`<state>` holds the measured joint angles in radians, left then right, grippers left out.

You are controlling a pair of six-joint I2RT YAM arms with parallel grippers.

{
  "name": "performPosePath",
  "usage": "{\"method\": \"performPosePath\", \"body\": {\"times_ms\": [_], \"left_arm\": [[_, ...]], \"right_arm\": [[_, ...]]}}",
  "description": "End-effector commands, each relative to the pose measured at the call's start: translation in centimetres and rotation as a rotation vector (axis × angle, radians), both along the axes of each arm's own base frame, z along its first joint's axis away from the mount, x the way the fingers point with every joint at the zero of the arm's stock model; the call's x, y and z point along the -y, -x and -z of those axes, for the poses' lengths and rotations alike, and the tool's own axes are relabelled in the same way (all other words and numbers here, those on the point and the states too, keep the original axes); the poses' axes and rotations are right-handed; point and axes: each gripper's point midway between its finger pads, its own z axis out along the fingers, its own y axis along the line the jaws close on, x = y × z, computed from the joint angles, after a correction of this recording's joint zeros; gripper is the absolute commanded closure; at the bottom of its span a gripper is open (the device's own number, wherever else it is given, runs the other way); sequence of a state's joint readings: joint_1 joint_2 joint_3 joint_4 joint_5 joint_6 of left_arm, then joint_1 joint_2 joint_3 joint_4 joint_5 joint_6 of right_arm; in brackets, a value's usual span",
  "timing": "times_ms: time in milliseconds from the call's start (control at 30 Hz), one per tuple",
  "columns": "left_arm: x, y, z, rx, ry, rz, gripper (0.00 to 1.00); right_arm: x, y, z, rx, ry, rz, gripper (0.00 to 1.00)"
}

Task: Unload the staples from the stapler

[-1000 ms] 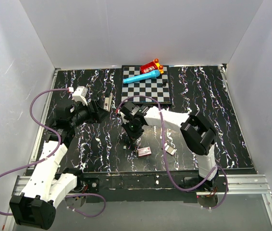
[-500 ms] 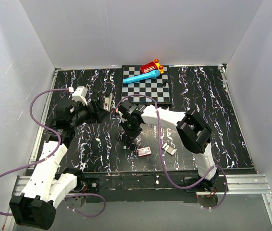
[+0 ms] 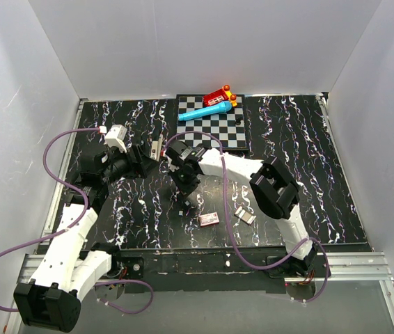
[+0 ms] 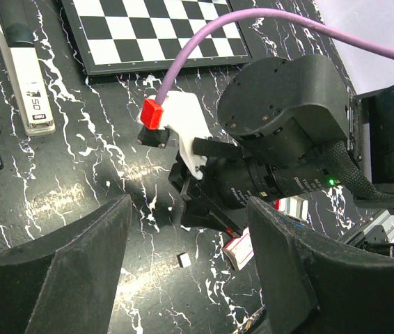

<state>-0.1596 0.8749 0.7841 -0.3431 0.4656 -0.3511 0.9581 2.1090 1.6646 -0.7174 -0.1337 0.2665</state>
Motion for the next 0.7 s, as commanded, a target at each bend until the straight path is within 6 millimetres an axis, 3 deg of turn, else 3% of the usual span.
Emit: {"method": "performPosePath", "body": {"times_ms": [0,233,433,467,500,667], "left_arm": [[0.3,0.3,-1.0,0.035,0.008,0.019,0.34],[0.3,0.3,-1.1,0.035,0.008,0.019,0.34],[0.3,0.3,-1.1,0.035,0.008,0.021,0.31],[0.3,0.4,-1.0,0.033,0.009,0.022,0.09],[0.3,0.3,-1.0,0.032,0.008,0.024,0.02],[0.4,0.4,-0.8,0.027,0.009,0.032,0.02]], "right_arm": [[-1.0,-0.8,-0.9,0.027,-0.007,0.012,0.99],[-0.3,-0.9,-2.8,0.067,-0.009,0.010,0.99],[1.1,-0.2,-2.8,0.072,0.002,0.013,0.68],[1.2,-0.1,-2.8,0.070,0.002,0.013,0.64],[1.3,0.0,-2.7,0.069,0.000,0.014,0.62],[1.4,0.6,-2.0,0.039,0.006,0.012,0.56]]}}
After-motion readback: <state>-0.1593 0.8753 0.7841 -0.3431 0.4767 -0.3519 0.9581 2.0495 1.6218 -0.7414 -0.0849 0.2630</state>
